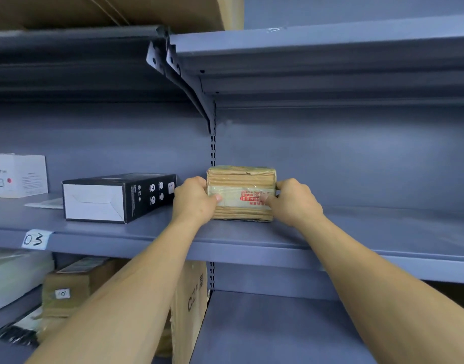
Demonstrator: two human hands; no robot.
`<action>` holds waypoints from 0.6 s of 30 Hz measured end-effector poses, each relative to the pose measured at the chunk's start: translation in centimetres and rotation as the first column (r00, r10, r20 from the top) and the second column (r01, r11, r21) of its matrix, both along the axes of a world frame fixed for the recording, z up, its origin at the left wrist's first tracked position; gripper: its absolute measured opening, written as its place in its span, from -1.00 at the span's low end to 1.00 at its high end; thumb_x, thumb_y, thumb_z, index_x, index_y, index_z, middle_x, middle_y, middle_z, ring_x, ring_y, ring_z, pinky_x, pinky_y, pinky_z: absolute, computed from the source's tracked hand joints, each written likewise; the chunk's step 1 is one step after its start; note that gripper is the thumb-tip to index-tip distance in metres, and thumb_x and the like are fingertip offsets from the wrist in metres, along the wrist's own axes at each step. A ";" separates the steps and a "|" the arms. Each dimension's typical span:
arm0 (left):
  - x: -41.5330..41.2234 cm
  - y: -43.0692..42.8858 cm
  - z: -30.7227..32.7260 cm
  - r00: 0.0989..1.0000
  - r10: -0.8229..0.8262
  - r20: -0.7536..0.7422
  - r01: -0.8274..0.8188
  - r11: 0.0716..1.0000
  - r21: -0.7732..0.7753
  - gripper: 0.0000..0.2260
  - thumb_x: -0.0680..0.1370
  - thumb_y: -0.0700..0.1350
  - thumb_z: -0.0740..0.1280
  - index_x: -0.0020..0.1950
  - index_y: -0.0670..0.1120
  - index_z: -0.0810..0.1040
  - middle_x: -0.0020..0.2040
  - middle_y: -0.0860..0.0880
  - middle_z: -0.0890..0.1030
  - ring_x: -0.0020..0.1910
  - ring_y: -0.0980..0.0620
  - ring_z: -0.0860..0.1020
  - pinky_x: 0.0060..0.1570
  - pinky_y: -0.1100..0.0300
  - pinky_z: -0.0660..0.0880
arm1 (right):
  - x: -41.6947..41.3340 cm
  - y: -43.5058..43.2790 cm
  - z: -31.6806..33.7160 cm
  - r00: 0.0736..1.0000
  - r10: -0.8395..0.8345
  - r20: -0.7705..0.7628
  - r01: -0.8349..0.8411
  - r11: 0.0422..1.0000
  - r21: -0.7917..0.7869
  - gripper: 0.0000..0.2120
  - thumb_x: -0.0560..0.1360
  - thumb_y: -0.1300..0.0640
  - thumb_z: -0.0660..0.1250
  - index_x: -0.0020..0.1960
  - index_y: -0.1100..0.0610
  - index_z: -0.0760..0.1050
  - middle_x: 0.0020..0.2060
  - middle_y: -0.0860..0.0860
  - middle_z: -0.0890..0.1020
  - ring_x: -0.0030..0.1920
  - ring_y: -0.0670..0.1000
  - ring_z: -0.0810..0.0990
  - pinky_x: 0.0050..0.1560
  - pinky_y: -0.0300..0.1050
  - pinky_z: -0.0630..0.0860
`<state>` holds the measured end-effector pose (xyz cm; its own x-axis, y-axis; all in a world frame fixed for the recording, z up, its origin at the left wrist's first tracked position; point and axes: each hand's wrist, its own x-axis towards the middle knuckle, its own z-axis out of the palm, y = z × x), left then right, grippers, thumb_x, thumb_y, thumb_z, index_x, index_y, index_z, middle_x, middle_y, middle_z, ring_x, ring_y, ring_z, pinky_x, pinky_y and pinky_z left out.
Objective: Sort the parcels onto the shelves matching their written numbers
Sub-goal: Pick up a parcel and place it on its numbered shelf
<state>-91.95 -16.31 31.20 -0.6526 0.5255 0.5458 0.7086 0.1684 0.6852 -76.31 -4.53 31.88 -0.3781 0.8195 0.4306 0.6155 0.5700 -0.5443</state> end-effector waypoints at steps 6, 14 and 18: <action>0.3 -1.0 0.1 0.993 -0.095 0.067 0.096 0.995 -0.020 -0.85 0.50 -0.16 0.45 0.05 -0.01 0.62 -0.05 -0.02 0.68 0.01 -0.03 0.62 -0.03 0.19 0.47 | 0.3 -1.1 0.3 1.000 0.011 0.028 -0.010 0.998 -0.060 -0.73 0.58 -0.10 0.28 0.10 0.08 0.50 0.02 0.05 0.59 0.03 0.17 0.57 -0.02 0.00 0.50; 1.6 -3.3 -1.1 0.998 -0.066 0.019 0.068 0.993 -0.094 -0.87 0.53 -0.18 0.43 0.04 -0.06 0.55 0.01 -0.01 0.57 0.09 -0.09 0.53 -0.03 0.24 0.33 | 2.3 -3.5 -0.3 0.996 0.026 0.087 -0.022 0.999 -0.045 -0.64 0.60 -0.10 0.29 -0.23 0.07 0.30 -0.27 0.00 0.45 -0.27 0.07 0.43 -0.34 -0.09 0.31; 2.9 -4.9 -1.8 0.994 -0.076 -0.073 0.067 0.991 -0.114 -0.60 0.55 -0.11 0.40 0.38 -0.11 0.52 0.31 -0.02 0.58 0.28 -0.01 0.53 0.08 0.29 0.38 | 3.3 -5.3 -0.8 0.989 0.044 0.139 -0.040 0.999 -0.035 -0.72 0.58 -0.10 0.32 -0.06 0.13 0.46 -0.15 0.05 0.57 -0.17 0.10 0.53 -0.24 -0.06 0.46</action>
<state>-89.00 -21.20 29.41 -0.5695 0.6297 0.5284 0.7715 0.1877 0.6079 -72.98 -9.80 31.03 -0.4671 0.8141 0.3452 0.6626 0.5807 -0.4729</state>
